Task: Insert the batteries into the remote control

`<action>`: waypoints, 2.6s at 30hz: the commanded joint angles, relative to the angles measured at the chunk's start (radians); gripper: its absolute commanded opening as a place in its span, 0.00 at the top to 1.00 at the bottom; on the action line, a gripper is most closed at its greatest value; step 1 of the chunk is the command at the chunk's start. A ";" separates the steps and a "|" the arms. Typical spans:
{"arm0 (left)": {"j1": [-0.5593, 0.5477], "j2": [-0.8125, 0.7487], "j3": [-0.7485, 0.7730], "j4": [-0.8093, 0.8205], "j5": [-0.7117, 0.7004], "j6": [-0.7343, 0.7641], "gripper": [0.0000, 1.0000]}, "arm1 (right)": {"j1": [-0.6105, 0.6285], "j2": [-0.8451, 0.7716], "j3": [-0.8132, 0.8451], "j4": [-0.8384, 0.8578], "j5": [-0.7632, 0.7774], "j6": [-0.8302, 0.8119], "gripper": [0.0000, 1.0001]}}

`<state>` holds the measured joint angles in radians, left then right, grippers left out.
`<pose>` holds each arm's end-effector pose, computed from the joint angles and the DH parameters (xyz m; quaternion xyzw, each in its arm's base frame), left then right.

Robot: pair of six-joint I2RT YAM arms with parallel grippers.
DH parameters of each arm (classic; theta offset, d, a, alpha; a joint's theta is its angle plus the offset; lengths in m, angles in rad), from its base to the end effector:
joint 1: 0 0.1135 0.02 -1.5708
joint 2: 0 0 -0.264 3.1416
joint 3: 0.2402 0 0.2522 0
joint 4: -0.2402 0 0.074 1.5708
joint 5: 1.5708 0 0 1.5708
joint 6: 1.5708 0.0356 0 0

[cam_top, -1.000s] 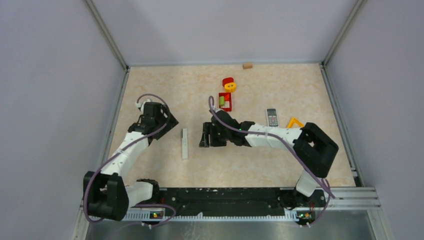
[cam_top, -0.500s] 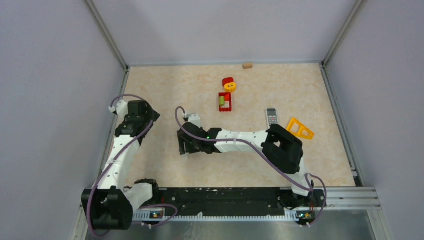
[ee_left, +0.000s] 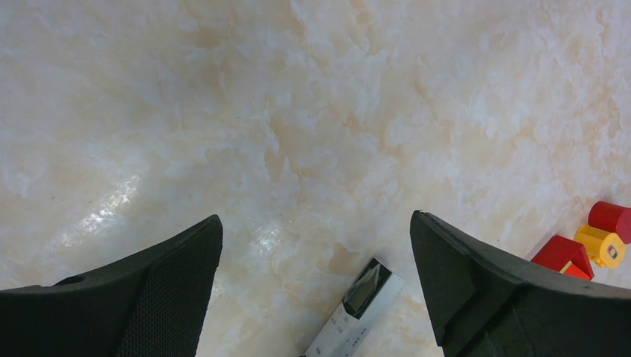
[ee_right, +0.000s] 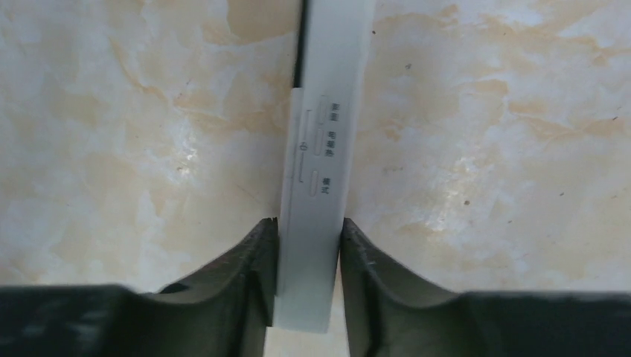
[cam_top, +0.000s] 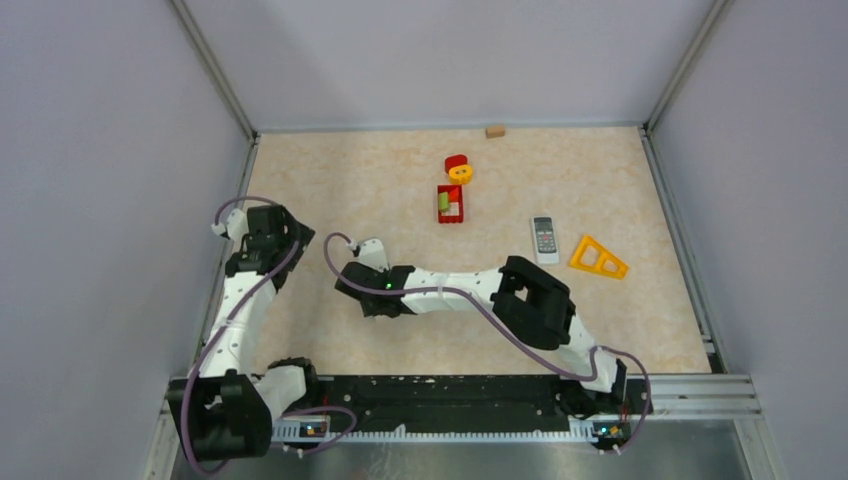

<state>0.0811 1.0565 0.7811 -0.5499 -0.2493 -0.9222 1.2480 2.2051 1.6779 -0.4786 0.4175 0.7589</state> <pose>0.2144 0.0262 0.2548 -0.4841 0.7885 -0.0418 0.3771 0.1645 0.4462 0.1648 -0.1714 0.9255 0.1230 0.3144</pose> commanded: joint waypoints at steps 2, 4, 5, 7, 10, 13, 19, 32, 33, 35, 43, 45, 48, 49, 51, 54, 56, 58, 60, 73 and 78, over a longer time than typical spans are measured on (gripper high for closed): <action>0.007 -0.003 -0.015 0.042 0.049 -0.012 0.01 | 0.009 -0.043 0.016 -0.037 0.088 -0.020 0.82; 0.008 -0.003 -0.022 0.060 0.080 -0.009 0.01 | 0.008 -0.079 -0.001 -0.031 0.110 -0.036 0.91; 0.009 -0.001 -0.026 0.068 0.096 -0.008 0.01 | 0.007 -0.102 -0.014 -0.028 0.126 -0.046 0.95; 0.008 0.003 -0.033 0.102 0.154 0.011 0.01 | -0.005 -0.162 -0.066 -0.021 0.156 -0.057 0.99; 0.008 0.029 -0.035 0.178 0.358 0.063 0.01 | -0.038 -0.328 -0.220 0.090 0.181 -0.119 1.00; 0.002 0.083 -0.022 0.297 0.705 0.119 0.01 | -0.078 -0.501 -0.423 0.278 0.171 -0.319 1.00; -0.074 0.152 0.005 0.542 1.170 0.123 0.01 | -0.175 -0.785 -0.702 0.528 -0.044 -0.627 1.00; -0.300 0.130 0.095 0.562 1.255 0.275 0.08 | -0.227 -1.010 -0.750 0.482 -0.363 -0.791 1.00; -0.302 0.131 0.102 0.540 1.252 0.287 0.13 | -0.229 -1.015 -0.745 0.466 -0.378 -0.800 1.00; -0.304 0.135 0.115 0.501 1.261 0.300 0.22 | -0.228 -1.020 -0.729 0.433 -0.401 -0.816 1.00; -0.314 0.107 0.118 0.485 1.281 0.293 0.44 | -0.228 -1.005 -0.700 0.399 -0.414 -0.842 1.00; -0.315 0.110 0.120 0.487 1.303 0.283 0.49 | -0.229 -1.003 -0.700 0.405 -0.404 -0.839 1.00; -0.316 0.115 0.121 0.486 1.321 0.268 0.47 | -0.229 -0.998 -0.698 0.416 -0.379 -0.839 1.00; -0.316 0.116 0.122 0.487 1.329 0.260 0.45 | -0.229 -0.997 -0.698 0.419 -0.371 -0.840 1.00; -0.316 0.123 0.125 0.485 1.338 0.243 0.45 | -0.228 -0.994 -0.699 0.428 -0.354 -0.842 1.00; -0.316 0.135 0.133 0.483 1.357 0.222 0.51 | -0.229 -0.991 -0.696 0.434 -0.342 -0.846 1.00; -0.316 0.136 0.138 0.479 1.361 0.219 0.56 | -0.229 -0.987 -0.694 0.434 -0.340 -0.849 1.00; -0.316 0.138 0.143 0.474 1.356 0.221 0.58 | -0.229 -0.986 -0.693 0.436 -0.350 -0.852 1.00; -0.316 0.142 0.148 0.472 1.355 0.219 0.59 | -0.228 -0.985 -0.693 0.436 -0.359 -0.855 1.00; -0.317 0.169 0.149 0.484 1.359 0.196 0.76 | -0.228 -0.976 -0.696 0.438 -0.375 -0.868 1.00; -0.317 0.155 0.151 0.503 1.350 0.250 1.00 | -0.229 -0.982 -0.696 0.412 -0.394 -0.829 0.74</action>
<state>-0.2298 1.2335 0.8959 -0.0978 1.0691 -0.7074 1.0245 1.2263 0.9321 -0.0933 0.0586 -0.0891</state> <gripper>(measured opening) 0.387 0.270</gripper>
